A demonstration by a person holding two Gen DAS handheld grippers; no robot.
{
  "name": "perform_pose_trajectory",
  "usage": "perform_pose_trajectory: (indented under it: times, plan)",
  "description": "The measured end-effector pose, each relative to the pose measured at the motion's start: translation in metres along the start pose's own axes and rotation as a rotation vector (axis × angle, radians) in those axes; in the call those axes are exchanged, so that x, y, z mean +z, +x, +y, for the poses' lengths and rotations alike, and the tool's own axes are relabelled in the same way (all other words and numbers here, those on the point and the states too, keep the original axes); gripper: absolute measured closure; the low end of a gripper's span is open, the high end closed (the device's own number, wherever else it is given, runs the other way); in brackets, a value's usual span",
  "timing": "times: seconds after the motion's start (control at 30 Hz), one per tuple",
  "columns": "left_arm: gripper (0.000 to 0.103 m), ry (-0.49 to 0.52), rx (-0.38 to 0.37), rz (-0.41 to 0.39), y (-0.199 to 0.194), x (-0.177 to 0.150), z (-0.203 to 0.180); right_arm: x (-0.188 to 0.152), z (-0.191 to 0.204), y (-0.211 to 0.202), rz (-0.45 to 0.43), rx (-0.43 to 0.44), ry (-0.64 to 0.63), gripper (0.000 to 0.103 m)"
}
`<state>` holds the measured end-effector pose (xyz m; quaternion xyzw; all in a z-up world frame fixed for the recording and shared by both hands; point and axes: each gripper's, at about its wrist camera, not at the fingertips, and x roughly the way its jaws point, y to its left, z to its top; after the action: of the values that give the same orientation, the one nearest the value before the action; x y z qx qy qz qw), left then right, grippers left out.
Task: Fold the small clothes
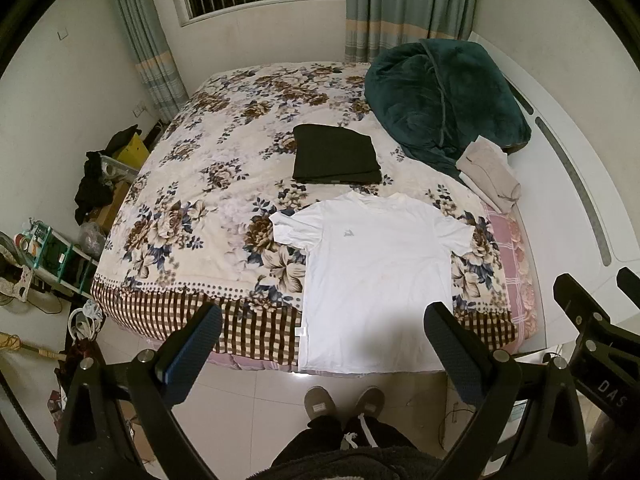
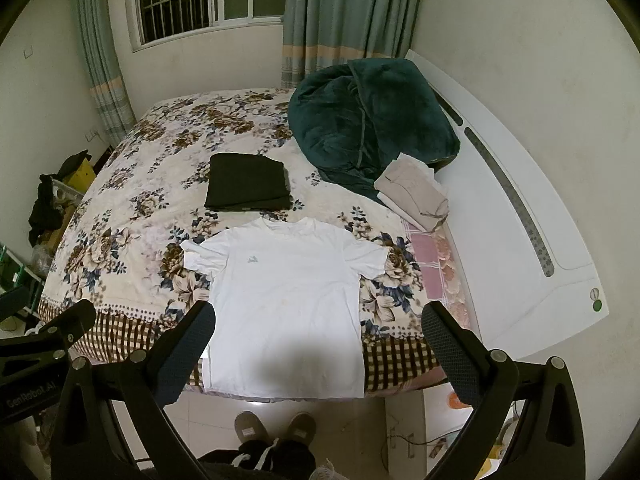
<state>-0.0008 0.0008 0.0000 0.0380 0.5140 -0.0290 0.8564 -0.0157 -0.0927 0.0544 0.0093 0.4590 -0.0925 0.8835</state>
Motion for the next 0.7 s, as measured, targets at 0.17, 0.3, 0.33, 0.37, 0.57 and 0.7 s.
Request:
perform_pose_trajectory:
  times: [0.17,0.3,0.33,0.37,0.57,0.7]
  plan:
    - [0.000,0.000,0.000,-0.002,-0.002,0.011,-0.005,-0.001,0.001,0.000,-0.003,0.000,0.001,0.000]
    - [0.000,-0.001,0.001,-0.005,-0.002,0.021,-0.008,0.003,0.004,-0.001,-0.005,0.001,0.003,0.000]
    - [0.000,-0.001,0.002,-0.006,-0.002,0.025,-0.009,0.006,0.006,-0.001,-0.005,0.001,0.003,0.000]
    - [0.000,-0.002,0.001,-0.006,-0.006,0.028,-0.009,0.009,0.007,-0.003,-0.007,0.000,0.003,0.000]
    - [0.000,-0.001,0.001,-0.010,-0.008,0.028,-0.005,0.025,0.012,-0.003,-0.008,0.002,0.004,0.000]
    - [0.000,-0.004,-0.003,-0.015,-0.013,0.054,-0.009,0.025,0.013,-0.003,-0.008,0.003,0.003,0.000]
